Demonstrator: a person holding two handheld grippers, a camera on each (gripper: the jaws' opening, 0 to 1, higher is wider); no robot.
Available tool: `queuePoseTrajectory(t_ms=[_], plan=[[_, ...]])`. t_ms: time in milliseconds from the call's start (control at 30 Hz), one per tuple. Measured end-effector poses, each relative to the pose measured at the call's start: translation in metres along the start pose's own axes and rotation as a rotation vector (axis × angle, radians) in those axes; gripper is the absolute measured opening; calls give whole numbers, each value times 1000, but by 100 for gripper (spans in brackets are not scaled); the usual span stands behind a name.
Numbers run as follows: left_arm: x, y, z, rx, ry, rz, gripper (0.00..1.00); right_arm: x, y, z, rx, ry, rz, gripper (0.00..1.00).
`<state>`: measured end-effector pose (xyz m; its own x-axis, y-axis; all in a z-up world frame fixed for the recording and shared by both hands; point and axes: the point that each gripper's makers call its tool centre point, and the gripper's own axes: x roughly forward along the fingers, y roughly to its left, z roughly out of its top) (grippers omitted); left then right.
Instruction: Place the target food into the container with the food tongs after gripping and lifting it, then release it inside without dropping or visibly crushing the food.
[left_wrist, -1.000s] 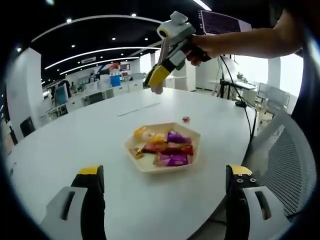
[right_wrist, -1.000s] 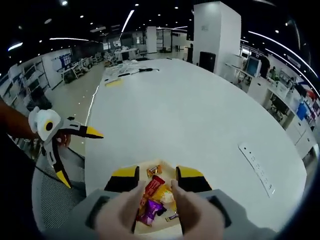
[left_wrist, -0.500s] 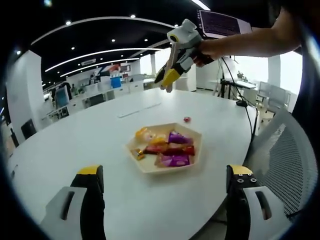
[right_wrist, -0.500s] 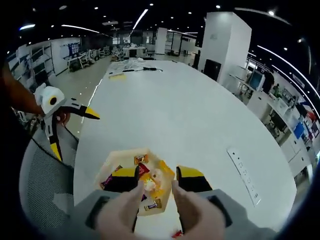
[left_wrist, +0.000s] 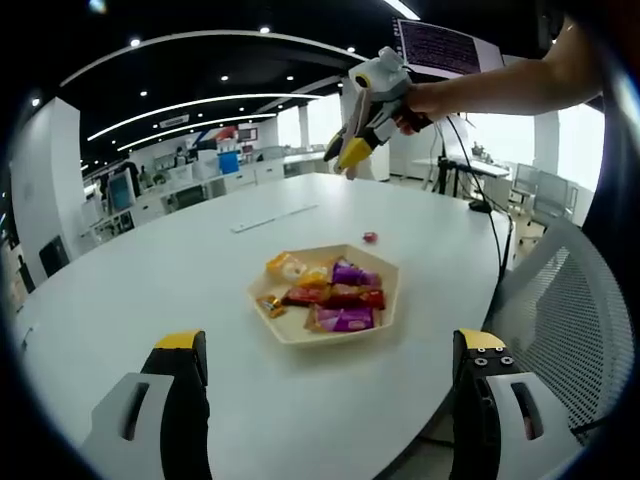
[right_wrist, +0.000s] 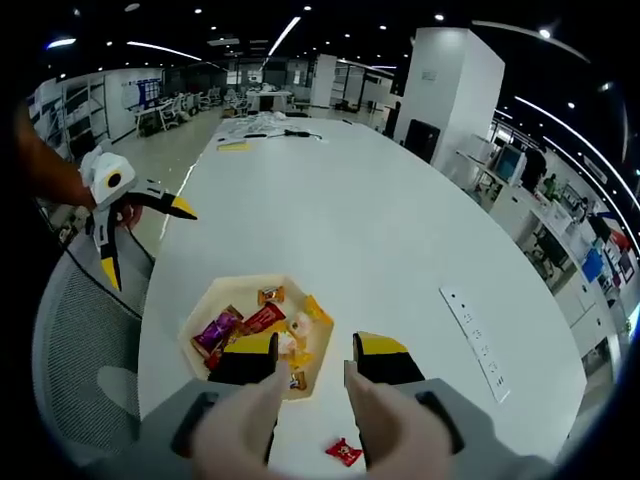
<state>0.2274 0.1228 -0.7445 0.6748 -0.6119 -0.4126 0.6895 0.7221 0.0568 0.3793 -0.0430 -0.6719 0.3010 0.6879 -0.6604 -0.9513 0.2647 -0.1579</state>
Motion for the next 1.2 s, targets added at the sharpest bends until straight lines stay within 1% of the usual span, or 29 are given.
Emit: queuePoseTrajectory(t_ms=[300,367,567,633,767,1200], plan=[[1,-1,-2,2,11,-4,99,-10,-12,-20,22,16,-6,29],[1,-1,-2,1,13,-3,99,-13,-16,-27,8,26,-11,29],[1,-1,-4,2,20,-4,99,-17,-19,-43,-24,18,11,29],[2,-2,-5,1,24,-6,99,-18,-23,-48,-12,8,5,29],[2,-2,-6,2,31,-6,99,-20,-25,-57,-6,10,13,29],[2,-2,-7,2,43,-8,99,-25,-35,-69,1,19,5,29]])
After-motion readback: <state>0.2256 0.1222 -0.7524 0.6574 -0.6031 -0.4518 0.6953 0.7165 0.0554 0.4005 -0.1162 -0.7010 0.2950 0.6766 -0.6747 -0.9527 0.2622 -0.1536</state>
